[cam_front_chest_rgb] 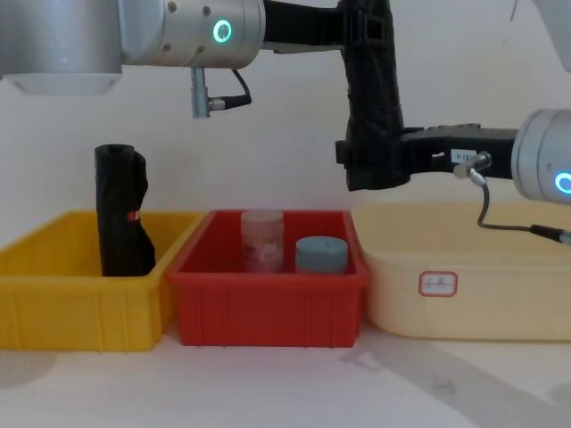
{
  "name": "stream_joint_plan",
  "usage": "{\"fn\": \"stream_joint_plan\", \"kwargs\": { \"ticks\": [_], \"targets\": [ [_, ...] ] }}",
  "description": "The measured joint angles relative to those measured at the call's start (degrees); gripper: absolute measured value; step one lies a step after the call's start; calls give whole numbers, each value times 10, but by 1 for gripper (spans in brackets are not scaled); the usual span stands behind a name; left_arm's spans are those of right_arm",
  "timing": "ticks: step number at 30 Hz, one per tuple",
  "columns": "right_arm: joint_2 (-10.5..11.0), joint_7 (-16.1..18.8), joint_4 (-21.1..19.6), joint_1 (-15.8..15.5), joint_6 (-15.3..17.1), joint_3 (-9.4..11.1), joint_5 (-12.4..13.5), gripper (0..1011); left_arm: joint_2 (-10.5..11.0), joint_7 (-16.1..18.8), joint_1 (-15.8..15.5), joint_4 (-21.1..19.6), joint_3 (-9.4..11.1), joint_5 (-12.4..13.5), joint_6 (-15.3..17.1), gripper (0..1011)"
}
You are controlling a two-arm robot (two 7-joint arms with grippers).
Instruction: Pick up the garbage bag with the one hand and transfer it to the other hand.
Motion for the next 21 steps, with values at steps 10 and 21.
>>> {"fn": "stream_joint_plan", "kwargs": {
  "ticks": [10,21],
  "targets": [
    [-11,-9,16,6,11,4,14,999,0,1,1,0,1,0,0,391],
    [-19,-22,28,19,15,11,17,999,0,2,1,0,2,0,0,391]
  ]
}}
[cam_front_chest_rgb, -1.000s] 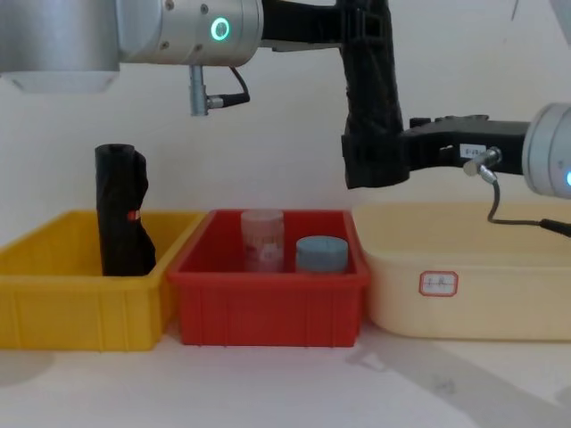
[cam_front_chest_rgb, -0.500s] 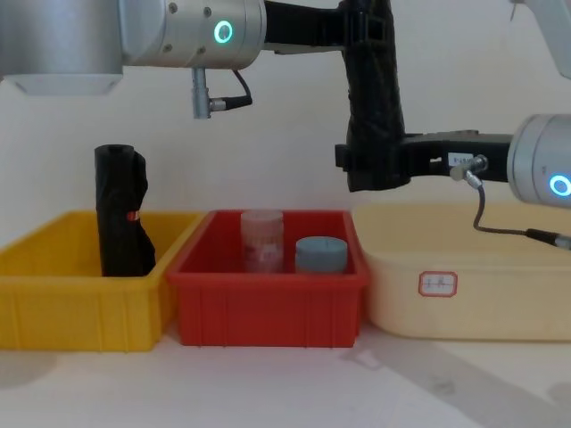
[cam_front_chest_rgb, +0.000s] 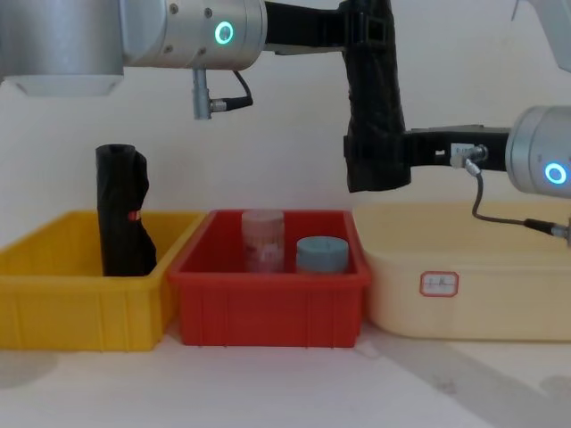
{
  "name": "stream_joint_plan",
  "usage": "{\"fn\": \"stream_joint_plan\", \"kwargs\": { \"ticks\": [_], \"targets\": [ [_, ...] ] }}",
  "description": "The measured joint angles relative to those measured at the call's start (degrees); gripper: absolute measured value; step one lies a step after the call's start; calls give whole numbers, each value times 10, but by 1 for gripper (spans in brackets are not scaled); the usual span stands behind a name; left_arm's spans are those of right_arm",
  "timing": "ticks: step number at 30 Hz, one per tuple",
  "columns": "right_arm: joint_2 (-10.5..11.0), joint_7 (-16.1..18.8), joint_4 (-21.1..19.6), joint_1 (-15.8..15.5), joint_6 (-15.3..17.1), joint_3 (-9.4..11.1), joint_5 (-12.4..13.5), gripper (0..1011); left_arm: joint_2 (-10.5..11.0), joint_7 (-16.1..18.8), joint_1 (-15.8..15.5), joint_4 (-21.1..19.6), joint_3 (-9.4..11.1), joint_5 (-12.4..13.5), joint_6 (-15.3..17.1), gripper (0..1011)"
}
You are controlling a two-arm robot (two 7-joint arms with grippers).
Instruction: Pick up the garbage bag with the one hand and transfer it to the other hand.
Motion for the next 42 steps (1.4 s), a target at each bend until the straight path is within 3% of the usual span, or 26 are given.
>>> {"fn": "stream_joint_plan", "kwargs": {
  "ticks": [29,36,42],
  "targets": [
    [-20,-11,27,22,33,2,2,1000,0,0,0,0,0,0,0,391],
    [-23,-13,31,25,36,1,0,869,0,0,0,0,0,0,0,391],
    [-24,-13,32,26,37,1,-1,670,0,0,0,0,0,0,0,391]
  ]
}}
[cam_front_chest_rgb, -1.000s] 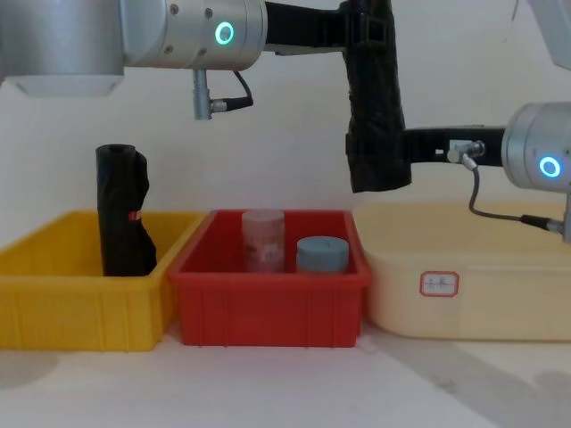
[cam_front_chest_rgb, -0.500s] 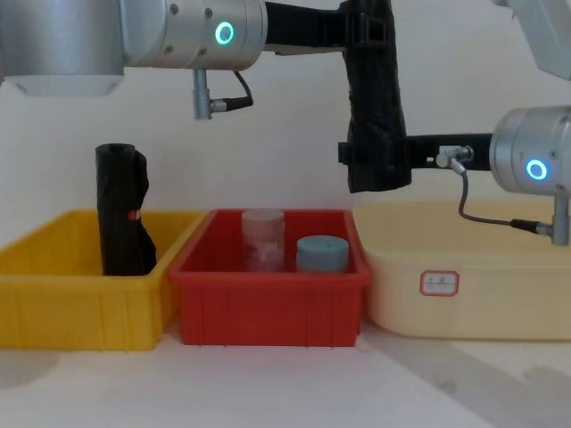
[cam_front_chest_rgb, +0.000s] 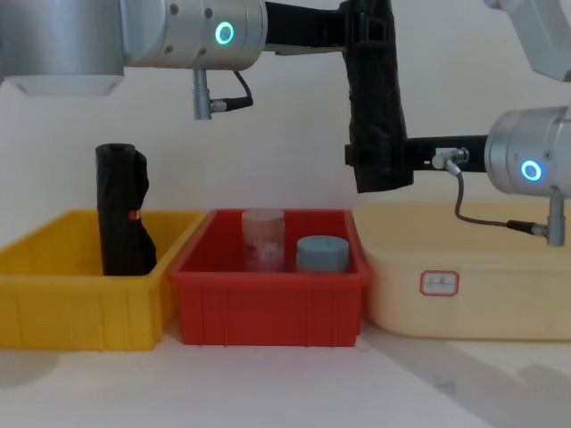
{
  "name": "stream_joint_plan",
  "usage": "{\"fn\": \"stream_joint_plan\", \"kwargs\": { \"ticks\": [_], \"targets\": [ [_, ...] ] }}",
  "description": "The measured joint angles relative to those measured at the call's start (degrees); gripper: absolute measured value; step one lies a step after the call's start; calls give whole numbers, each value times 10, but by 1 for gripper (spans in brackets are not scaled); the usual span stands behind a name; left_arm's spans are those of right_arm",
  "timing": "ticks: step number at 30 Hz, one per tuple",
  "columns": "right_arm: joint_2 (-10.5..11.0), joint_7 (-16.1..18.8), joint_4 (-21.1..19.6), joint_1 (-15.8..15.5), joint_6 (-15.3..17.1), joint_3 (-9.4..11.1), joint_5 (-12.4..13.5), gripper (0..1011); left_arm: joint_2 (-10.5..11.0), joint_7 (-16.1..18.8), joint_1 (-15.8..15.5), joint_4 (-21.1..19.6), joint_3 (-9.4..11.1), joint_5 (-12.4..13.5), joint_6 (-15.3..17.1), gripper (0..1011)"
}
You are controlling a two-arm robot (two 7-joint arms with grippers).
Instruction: Pick up the garbage bag with the one hand and transfer it to the other hand.
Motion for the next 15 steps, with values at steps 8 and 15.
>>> {"fn": "stream_joint_plan", "kwargs": {
  "ticks": [8,15],
  "targets": [
    [-1,0,1,1,1,0,-1,537,0,0,0,0,0,0,0,391],
    [-1,0,2,1,1,0,-1,537,0,0,0,0,0,0,0,415]
  ]
}}
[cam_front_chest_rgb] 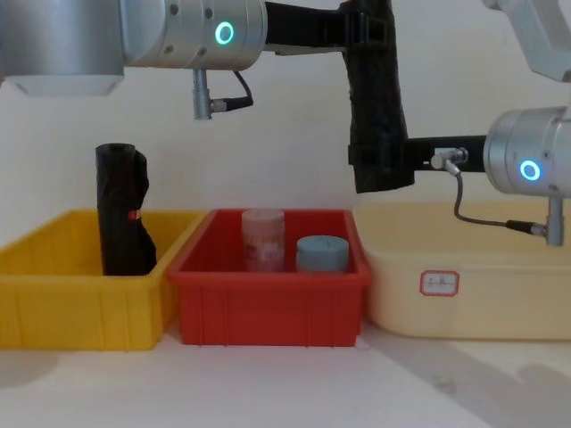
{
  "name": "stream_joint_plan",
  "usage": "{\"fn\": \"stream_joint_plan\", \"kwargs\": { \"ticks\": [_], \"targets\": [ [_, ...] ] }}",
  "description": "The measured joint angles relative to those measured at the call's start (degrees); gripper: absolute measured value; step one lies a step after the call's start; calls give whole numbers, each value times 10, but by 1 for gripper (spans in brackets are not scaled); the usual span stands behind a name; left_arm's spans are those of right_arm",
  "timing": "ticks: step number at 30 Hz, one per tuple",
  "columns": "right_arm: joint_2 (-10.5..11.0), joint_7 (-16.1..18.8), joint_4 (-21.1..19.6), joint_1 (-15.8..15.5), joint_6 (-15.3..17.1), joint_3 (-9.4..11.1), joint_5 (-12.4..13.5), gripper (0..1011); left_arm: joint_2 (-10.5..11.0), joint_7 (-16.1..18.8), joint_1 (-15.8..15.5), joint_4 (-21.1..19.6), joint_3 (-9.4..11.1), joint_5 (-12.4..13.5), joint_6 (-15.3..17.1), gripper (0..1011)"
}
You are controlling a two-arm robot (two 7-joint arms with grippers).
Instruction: Pick up the garbage bag with the one hand and transfer it to the other hand.
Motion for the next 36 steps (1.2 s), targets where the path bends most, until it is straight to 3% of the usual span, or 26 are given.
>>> {"fn": "stream_joint_plan", "kwargs": {
  "ticks": [10,12,21,36],
  "targets": [
    [-3,-3,-3,-5,1,8,6,532,0,0,0,0,0,0,0,659],
    [-4,-5,-4,-6,3,11,10,533,1,0,0,0,0,-1,1,756],
    [-5,-18,-1,-12,9,26,22,533,10,2,8,-14,-7,-11,11,996],
    [-8,-58,36,-7,10,68,27,531,39,15,39,-62,-40,-38,24,1001]
  ]
}}
